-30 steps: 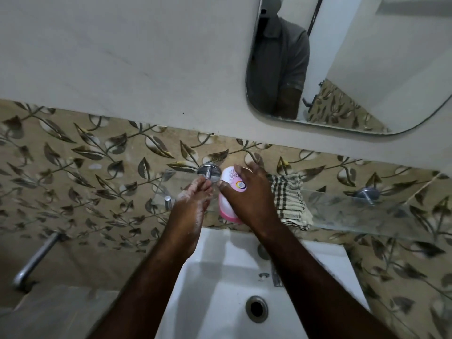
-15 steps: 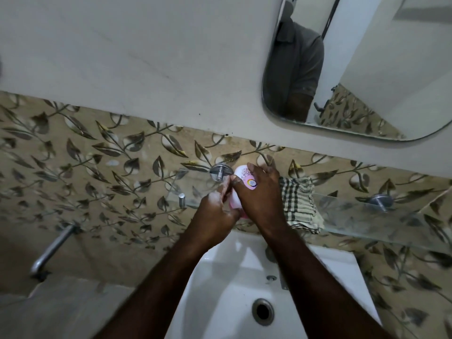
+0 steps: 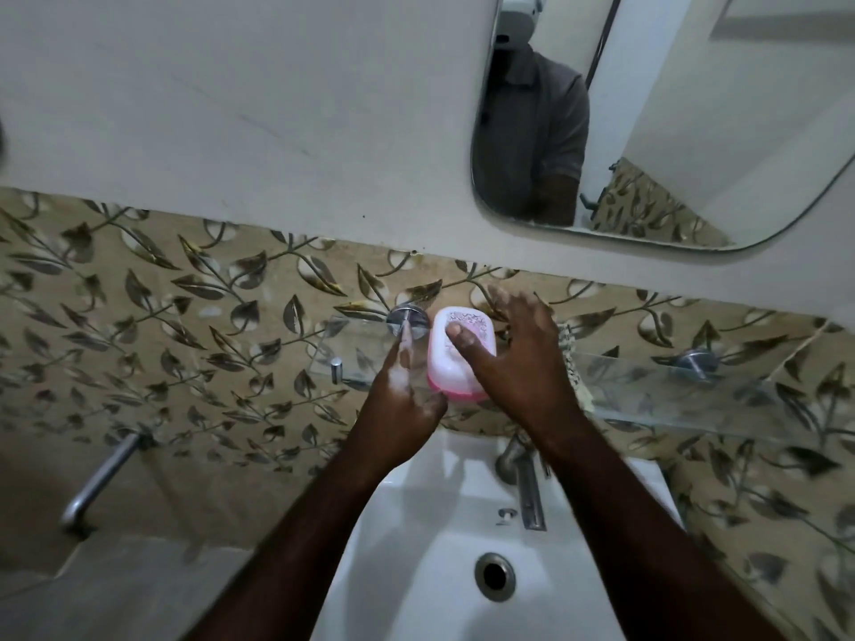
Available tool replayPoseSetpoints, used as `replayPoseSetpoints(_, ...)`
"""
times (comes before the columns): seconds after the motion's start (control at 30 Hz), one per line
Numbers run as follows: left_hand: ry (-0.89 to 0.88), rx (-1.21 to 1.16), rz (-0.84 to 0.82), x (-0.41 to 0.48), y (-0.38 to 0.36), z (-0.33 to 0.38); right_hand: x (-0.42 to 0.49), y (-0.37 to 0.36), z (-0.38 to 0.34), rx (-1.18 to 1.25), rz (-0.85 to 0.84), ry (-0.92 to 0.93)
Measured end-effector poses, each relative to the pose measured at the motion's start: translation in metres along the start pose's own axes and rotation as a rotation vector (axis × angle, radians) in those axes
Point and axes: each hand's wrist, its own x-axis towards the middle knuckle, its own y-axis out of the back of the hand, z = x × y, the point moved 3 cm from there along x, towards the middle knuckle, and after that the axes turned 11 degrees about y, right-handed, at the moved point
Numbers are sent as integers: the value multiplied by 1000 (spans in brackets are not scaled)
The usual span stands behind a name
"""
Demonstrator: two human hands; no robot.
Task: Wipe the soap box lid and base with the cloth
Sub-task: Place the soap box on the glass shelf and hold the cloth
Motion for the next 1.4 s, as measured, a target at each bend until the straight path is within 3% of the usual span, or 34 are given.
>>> replayPoseSetpoints(0.13,56,-171,132,-9,0,1,-36,12,46,-276,-371,40)
replayPoseSetpoints(0.2,-28,-285,261,-20,-1,5,-59,9,62,-399,-435,134)
replayPoseSetpoints(0.3,-214,-302,377,-41,-13,16,-74,4,72,-457,-218,246)
replayPoseSetpoints(0.4,-283,-235,275,-54,-38,20,-74,6,76,-323,-68,266)
replayPoseSetpoints(0.57,-296,-75,18,-74,-75,17,-80,41,73,-27,-59,213)
replayPoseSetpoints(0.73,-409,-7,-13,-81,-86,45,-99,121,41,318,-49,36)
replayPoseSetpoints(0.83,-228,-211,-146,-82,-90,72,-106,161,32,728,-32,-85)
replayPoseSetpoints(0.9,-46,-438,-325,-86,-108,89,-114,174,48,1009,101,-251)
replayPoseSetpoints(1.0,421,-842,-437,-92,-152,81,-135,161,101,1091,226,-606)
replayPoseSetpoints(1.07,657,-785,-428,-95,-181,58,-161,142,144,973,146,-779)
replayPoseSetpoints(1.17,846,-493,-534,-111,-215,16,-211,112,199,810,-15,-977)
replayPoseSetpoints(1.3,956,-349,-664,-134,-243,-13,-253,86,246,687,-51,-1063)
replayPoseSetpoints(1.4,925,-327,-675,-128,-259,-21,-244,81,260,601,-8,-1011)
